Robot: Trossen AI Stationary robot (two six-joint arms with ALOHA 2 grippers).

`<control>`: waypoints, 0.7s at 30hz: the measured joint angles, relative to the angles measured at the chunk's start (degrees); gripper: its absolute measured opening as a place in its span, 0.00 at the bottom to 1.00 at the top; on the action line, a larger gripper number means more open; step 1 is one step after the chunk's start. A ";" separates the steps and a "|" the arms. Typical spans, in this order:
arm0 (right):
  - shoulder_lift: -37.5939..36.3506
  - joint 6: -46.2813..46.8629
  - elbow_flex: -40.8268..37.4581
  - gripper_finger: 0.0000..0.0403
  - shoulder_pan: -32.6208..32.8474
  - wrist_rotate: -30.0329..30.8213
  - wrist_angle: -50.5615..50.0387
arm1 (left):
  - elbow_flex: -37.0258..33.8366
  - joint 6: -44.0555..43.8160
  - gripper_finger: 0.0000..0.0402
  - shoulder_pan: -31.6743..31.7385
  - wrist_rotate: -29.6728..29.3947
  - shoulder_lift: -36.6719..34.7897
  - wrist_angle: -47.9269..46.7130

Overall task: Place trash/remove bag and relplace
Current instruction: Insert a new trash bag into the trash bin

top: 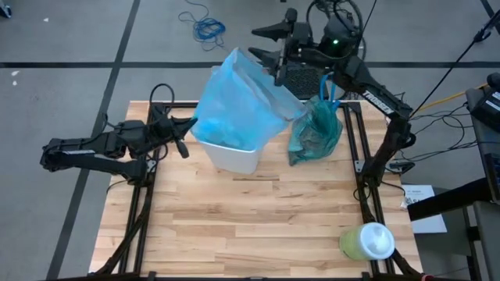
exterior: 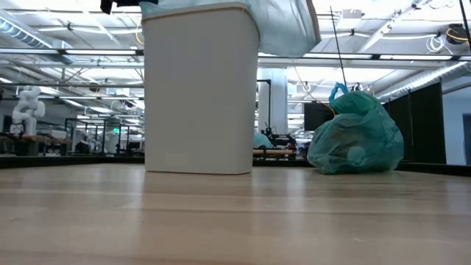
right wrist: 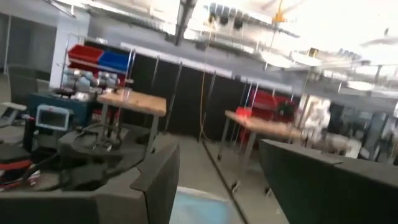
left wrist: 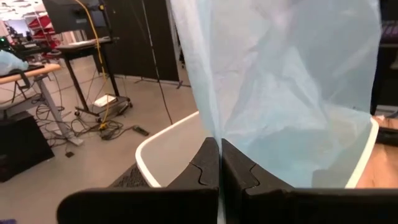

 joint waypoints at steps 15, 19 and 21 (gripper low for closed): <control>-6.38 7.21 0.02 0.53 3.63 0.60 -34.44 | 0.00 0.00 0.00 -0.01 0.54 -0.04 0.03; -3.88 10.27 -0.01 0.53 3.95 2.91 -39.26 | 0.00 -0.02 0.00 -0.01 0.68 -0.04 -0.10; -2.97 11.26 -0.01 0.53 3.68 3.82 -41.88 | 0.00 0.00 0.00 -0.01 0.71 -0.04 -0.11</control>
